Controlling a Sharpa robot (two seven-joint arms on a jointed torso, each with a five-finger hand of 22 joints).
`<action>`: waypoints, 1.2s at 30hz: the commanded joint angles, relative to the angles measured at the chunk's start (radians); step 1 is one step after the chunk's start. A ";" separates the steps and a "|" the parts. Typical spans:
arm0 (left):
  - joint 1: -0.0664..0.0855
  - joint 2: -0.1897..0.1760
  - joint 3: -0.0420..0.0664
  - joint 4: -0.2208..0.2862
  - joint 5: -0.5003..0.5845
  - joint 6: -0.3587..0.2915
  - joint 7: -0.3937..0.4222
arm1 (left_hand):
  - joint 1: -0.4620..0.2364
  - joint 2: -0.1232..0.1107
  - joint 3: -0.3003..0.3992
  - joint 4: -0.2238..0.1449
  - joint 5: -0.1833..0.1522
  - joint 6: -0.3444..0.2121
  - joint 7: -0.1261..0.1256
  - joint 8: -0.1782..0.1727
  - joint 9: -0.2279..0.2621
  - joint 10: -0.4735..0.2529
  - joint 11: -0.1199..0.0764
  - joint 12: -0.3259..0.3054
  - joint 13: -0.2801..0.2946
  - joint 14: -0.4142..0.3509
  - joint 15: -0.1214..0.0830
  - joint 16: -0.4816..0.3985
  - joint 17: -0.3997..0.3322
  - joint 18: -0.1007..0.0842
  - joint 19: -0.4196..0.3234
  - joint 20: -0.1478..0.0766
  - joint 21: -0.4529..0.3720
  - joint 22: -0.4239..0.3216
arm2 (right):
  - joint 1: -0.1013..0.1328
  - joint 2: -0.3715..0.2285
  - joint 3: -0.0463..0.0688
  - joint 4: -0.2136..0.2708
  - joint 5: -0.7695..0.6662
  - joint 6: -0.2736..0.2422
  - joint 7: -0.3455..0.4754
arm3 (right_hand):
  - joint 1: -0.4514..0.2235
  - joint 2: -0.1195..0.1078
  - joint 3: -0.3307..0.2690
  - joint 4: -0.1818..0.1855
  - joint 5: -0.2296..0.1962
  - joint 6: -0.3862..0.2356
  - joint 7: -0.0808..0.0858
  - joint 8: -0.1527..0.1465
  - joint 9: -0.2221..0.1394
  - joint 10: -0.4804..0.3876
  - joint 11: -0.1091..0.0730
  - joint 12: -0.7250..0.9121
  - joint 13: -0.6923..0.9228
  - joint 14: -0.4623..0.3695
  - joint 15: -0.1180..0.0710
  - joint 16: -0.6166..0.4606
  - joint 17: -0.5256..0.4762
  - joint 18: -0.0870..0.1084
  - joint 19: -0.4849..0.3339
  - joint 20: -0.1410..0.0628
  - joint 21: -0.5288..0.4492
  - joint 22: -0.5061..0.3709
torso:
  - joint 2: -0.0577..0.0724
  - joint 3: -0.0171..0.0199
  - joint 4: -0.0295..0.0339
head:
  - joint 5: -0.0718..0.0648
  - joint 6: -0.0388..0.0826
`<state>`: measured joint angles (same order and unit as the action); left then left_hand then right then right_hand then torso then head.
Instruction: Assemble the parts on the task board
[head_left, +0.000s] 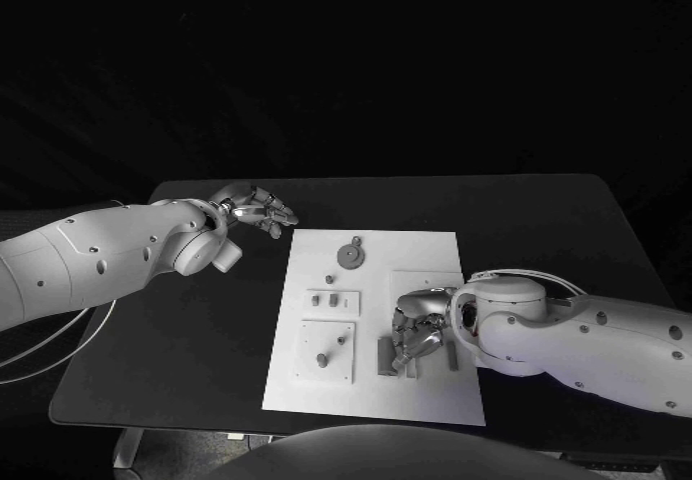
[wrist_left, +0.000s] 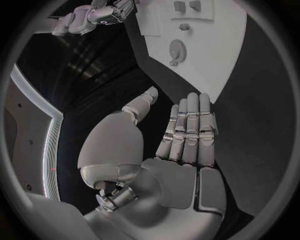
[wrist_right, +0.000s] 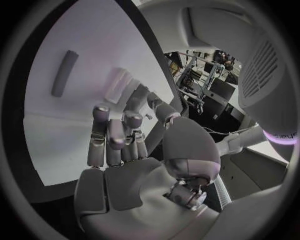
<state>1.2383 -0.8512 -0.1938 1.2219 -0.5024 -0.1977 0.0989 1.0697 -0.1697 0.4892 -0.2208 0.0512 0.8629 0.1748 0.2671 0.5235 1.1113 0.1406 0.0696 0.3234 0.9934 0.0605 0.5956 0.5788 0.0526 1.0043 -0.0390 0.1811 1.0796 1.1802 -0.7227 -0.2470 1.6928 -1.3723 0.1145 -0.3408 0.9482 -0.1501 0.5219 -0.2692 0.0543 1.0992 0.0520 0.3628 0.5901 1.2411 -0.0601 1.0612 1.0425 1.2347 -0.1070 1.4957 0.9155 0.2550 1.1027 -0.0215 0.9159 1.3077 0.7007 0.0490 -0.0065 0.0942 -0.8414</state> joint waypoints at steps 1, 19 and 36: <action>0.001 0.002 0.000 0.001 -0.006 0.008 0.006 | -0.002 -0.008 -0.001 0.007 0.000 0.007 0.000 0.005 0.000 0.006 -0.003 0.006 0.001 0.010 0.000 -0.004 0.002 0.008 0.008 0.000 -0.004 0.002 | -0.007 0.006 0.000 0.002 -0.109 -0.010 0.030 | 0.011 -0.002 -0.001 -0.005 -0.002 0.012 -0.002 0.007 0.002 0.012 0.000 0.005 0.002 0.011 0.000 0.001 0.005 0.007 0.009 -0.001 0.003 0.009 | 0.000 -0.0006 0.0005 | 0.000 -0.001; 0.001 -0.001 0.000 0.001 -0.008 0.012 0.002 | -0.001 -0.007 -0.002 0.007 0.000 0.012 -0.002 0.008 0.001 0.013 -0.006 0.009 0.002 0.011 -0.001 -0.009 0.008 0.008 0.008 0.000 -0.005 0.004 | -0.037 0.016 0.000 0.023 -0.226 -0.047 0.014 | 0.003 -0.002 -0.002 0.008 -0.002 0.055 -0.018 0.016 0.006 0.045 -0.015 0.015 0.005 0.051 0.001 0.005 0.038 0.007 0.029 -0.010 0.006 0.009 | 0.000 -0.0015 0.0013 | 0.004 -0.007; 0.001 -0.002 -0.001 0.001 -0.012 0.017 -0.002 | -0.003 -0.006 -0.003 0.008 0.000 0.015 -0.004 0.010 0.001 0.016 -0.007 0.010 0.003 0.011 -0.001 -0.012 0.012 0.008 0.008 0.000 -0.006 0.005 | -0.058 0.035 0.000 0.015 -0.358 -0.068 0.007 | 0.008 0.015 -0.003 0.000 -0.002 0.094 -0.033 0.034 0.013 0.073 -0.030 0.024 0.018 0.078 0.001 0.005 0.058 0.007 0.045 -0.018 0.009 0.010 | 0.000 -0.0020 0.0009 | 0.007 -0.010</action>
<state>1.2383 -0.8539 -0.1949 1.2210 -0.5103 -0.1947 0.0942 1.0697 -0.1697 0.4866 -0.2182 0.0512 0.8735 0.1713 0.2710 0.5236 1.1185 0.1335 0.0736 0.3251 0.9997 0.0597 0.5879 0.5890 0.0461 1.0043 -0.0390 0.1814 1.0827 1.1287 -0.6891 -0.2426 1.7145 -1.6615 0.0480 -0.3250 0.9498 -0.1483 0.5197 -0.2652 0.0541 1.1877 0.0187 0.3944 0.6031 1.3084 -0.0894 1.0812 1.0595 1.3063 -0.1075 1.4959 0.9721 0.2469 1.1403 -0.0410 0.9211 1.3074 0.7008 0.0471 -0.0055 0.1007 -0.8507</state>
